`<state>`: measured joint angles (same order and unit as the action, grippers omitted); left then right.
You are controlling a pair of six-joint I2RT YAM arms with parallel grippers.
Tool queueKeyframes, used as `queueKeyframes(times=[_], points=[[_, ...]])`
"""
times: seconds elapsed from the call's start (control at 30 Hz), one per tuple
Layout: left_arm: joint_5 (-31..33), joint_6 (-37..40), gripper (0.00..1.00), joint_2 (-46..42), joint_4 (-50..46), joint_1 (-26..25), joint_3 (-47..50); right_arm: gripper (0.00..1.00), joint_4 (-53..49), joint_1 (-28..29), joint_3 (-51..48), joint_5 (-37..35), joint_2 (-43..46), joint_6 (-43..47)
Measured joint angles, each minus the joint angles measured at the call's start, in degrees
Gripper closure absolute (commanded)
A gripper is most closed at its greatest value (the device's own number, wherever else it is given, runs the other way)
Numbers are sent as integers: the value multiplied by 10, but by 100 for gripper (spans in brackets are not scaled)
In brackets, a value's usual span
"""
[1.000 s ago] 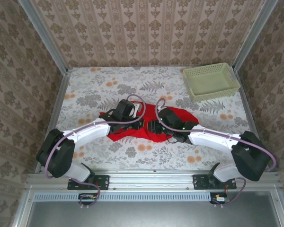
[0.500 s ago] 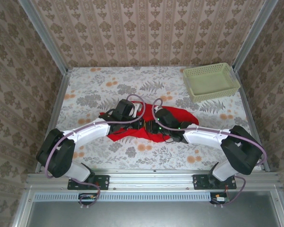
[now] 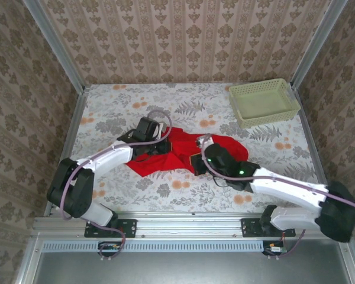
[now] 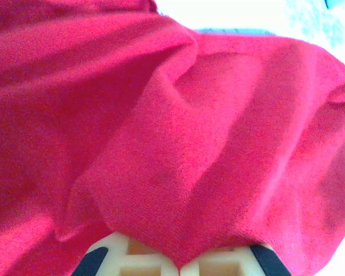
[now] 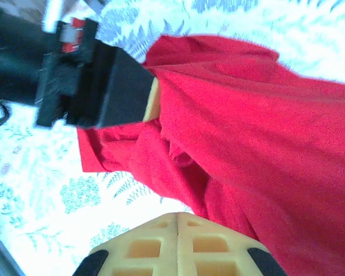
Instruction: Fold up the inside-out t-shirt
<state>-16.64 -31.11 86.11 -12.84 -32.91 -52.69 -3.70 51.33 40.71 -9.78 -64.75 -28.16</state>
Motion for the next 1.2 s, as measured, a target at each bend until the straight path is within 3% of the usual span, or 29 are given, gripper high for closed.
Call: queueKeyframes(times=[0.17, 0.3, 0.47, 0.6, 0.87, 1.03, 1.2], points=[[0, 0, 94, 30, -12, 19, -32, 100, -51, 0, -25, -25, 114, 26], [-4, 3, 84, 51, -21, 13, -33, 79, -60, 0, -24, -32, 132, 29], [-9, 14, 81, 33, -19, -26, -31, 72, -27, -1, -3, -13, 12, -3], [-21, 26, 88, 1, -8, -53, -23, 63, 12, -1, -1, 14, -81, -36], [-27, 37, 90, -14, -3, -60, -2, 54, 60, -3, 6, 20, -184, -83], [-27, 39, 91, -14, -3, -60, -2, 54, 85, -35, 12, 19, -212, -99], [-27, 39, 92, -14, -3, -60, -2, 61, 104, -58, 17, 21, -218, -111]])
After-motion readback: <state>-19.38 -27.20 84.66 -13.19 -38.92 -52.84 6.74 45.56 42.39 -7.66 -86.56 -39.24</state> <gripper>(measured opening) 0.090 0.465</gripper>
